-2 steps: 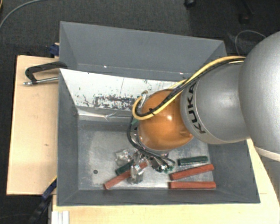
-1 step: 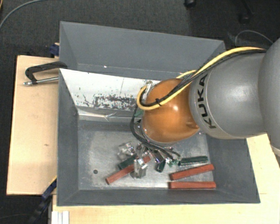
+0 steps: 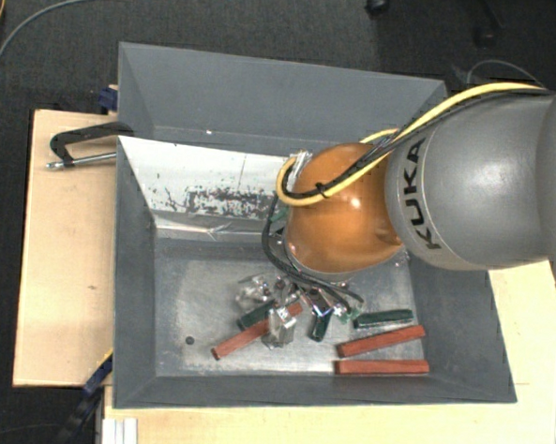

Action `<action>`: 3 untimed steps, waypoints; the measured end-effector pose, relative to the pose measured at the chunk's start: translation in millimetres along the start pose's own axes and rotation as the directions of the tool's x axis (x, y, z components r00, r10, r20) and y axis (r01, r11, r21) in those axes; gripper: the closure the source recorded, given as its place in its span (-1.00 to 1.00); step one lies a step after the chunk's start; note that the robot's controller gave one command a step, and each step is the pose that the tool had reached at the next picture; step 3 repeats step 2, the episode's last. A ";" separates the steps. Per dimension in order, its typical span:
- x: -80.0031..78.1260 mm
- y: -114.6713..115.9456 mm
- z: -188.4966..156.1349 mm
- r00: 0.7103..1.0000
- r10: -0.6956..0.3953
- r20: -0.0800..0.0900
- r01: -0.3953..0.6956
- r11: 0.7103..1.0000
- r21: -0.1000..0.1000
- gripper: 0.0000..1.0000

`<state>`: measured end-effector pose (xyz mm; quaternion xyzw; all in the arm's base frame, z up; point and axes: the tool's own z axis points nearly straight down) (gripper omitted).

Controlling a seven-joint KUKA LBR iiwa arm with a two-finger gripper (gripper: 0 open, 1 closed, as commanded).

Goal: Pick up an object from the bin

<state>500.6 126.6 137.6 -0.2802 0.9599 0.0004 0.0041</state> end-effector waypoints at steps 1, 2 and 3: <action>-2.1 0.2 -45.3 1.000 0.001 -0.002 -0.001 1.000 -0.001 1.00; -3.8 0.3 -53.7 1.000 0.002 -0.001 -0.002 1.000 0.000 1.00; -3.8 0.3 -53.7 1.000 0.002 -0.001 -0.002 1.000 0.000 1.00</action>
Offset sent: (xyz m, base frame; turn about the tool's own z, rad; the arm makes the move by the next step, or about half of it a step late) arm 0.0001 0.0000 0.0443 0.0000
